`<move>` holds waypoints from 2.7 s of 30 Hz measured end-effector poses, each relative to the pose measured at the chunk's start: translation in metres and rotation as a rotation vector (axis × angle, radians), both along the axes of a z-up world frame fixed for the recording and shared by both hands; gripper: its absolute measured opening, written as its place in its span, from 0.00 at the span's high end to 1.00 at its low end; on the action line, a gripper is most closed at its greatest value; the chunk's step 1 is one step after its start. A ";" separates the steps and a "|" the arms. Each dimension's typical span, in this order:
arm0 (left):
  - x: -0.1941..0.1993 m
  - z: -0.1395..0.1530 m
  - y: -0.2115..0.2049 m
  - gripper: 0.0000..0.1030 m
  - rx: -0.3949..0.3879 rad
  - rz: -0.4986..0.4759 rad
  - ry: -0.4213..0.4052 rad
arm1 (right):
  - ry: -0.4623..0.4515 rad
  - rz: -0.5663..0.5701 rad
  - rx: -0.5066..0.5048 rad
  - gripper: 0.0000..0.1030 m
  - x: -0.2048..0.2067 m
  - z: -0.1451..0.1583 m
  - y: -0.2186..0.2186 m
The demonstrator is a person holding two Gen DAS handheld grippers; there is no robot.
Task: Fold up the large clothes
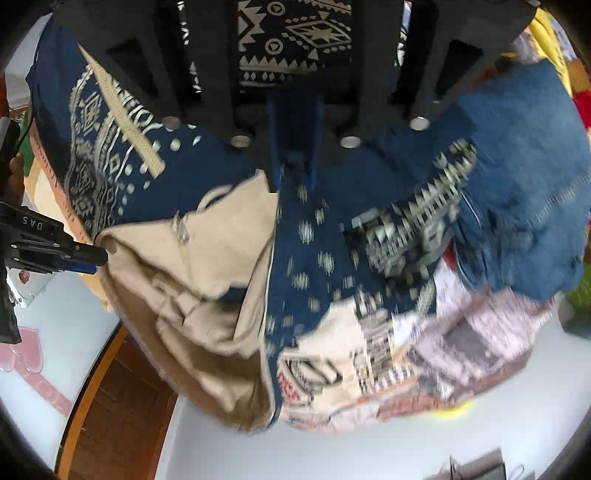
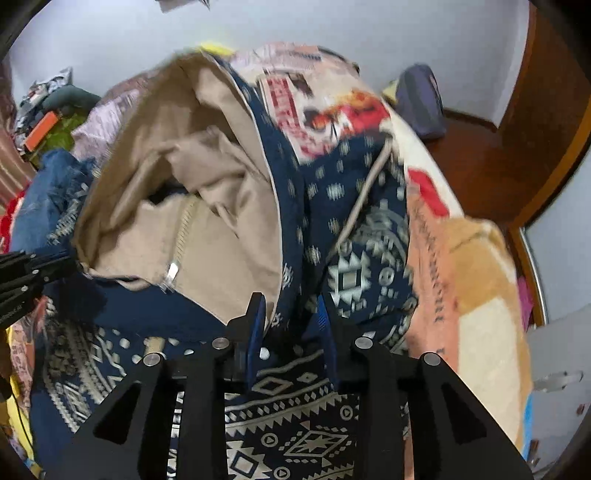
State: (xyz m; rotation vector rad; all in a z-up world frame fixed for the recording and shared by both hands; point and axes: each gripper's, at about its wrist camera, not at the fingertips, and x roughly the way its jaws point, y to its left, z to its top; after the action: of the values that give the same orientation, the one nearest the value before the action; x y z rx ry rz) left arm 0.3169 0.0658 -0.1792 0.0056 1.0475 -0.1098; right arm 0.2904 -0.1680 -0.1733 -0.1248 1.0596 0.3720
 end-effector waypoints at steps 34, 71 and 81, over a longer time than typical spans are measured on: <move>0.128 0.014 0.013 0.96 -0.280 -0.010 -0.049 | -0.092 0.032 0.332 0.92 0.087 0.026 0.042; -0.126 -0.011 -0.041 0.60 -0.011 -0.168 0.048 | 0.035 0.155 0.052 0.92 -0.111 -0.022 -0.013; -0.139 0.026 -0.008 0.44 0.044 -0.095 -0.042 | 0.069 0.138 0.067 0.86 -0.116 0.001 -0.030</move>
State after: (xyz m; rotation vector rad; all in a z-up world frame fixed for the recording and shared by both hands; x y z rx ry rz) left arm 0.1784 0.0573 -0.1530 0.0972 1.0072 -0.1722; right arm 0.1740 -0.1976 -0.1721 -0.1264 1.1089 0.5390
